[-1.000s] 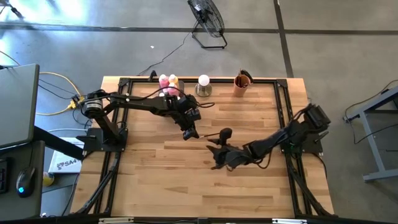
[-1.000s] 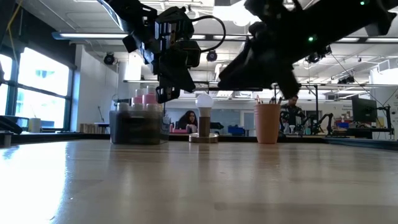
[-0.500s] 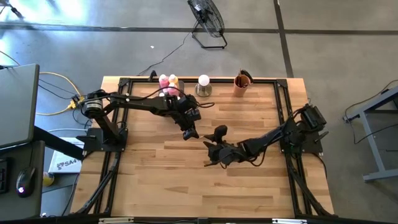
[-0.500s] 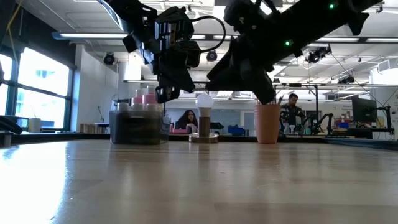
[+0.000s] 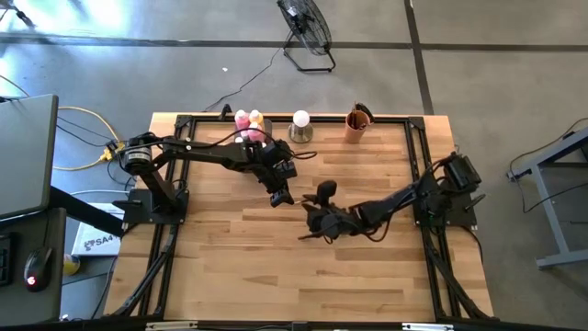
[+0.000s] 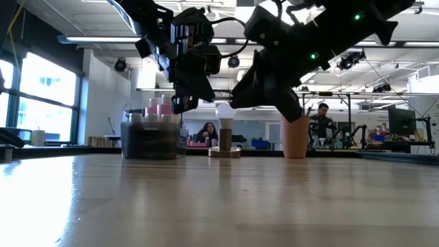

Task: Pick & Place Paint Supplies
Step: Put the silver paintbrush into the orange cup

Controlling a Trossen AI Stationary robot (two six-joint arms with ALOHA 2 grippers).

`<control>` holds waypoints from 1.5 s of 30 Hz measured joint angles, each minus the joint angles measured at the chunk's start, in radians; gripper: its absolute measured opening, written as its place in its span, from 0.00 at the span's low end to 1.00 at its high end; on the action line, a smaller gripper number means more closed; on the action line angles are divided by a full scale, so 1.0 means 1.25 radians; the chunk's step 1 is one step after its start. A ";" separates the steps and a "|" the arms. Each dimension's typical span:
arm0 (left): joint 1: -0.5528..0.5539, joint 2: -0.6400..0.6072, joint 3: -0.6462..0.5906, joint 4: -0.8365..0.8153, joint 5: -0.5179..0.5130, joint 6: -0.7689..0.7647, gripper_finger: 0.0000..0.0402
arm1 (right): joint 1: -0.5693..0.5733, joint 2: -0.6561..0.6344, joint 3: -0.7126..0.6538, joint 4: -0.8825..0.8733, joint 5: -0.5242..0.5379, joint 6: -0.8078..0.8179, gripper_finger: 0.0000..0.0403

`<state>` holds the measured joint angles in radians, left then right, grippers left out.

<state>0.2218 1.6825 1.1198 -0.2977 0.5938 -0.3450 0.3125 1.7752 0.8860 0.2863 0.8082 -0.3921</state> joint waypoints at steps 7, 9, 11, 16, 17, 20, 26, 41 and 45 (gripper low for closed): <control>0.000 0.000 0.000 0.000 0.001 0.000 0.00 | -0.016 0.000 0.000 0.000 0.000 0.002 0.32; 0.000 0.000 0.000 0.000 0.001 0.000 0.00 | -0.017 0.000 0.000 0.000 -0.004 0.002 0.29; 0.000 0.000 0.000 0.000 0.001 0.000 0.00 | -0.017 0.000 0.000 0.000 -0.017 0.002 0.25; 0.000 0.000 0.000 0.000 0.001 0.000 0.00 | -0.015 0.000 0.000 0.002 -0.024 0.005 0.13; 0.000 0.000 0.000 0.000 0.001 0.000 0.00 | -0.015 0.000 0.000 0.000 -0.026 0.005 0.11; 0.000 0.000 0.000 0.001 0.000 0.000 0.00 | -0.014 0.000 0.000 -0.003 -0.033 0.005 0.05; 0.000 0.000 0.000 -0.001 0.000 0.000 0.00 | -0.014 0.000 0.000 -0.002 -0.044 0.005 0.04; 0.000 0.000 0.000 0.010 0.001 0.072 0.15 | -0.015 0.000 0.000 0.006 -0.039 0.024 0.03; 0.000 0.000 0.000 0.013 0.002 0.090 0.24 | -0.015 0.000 0.000 0.005 -0.039 0.024 0.03</control>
<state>0.2218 1.6821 1.1198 -0.2821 0.5961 -0.2329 0.2943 1.7756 0.8856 0.2924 0.7593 -0.3626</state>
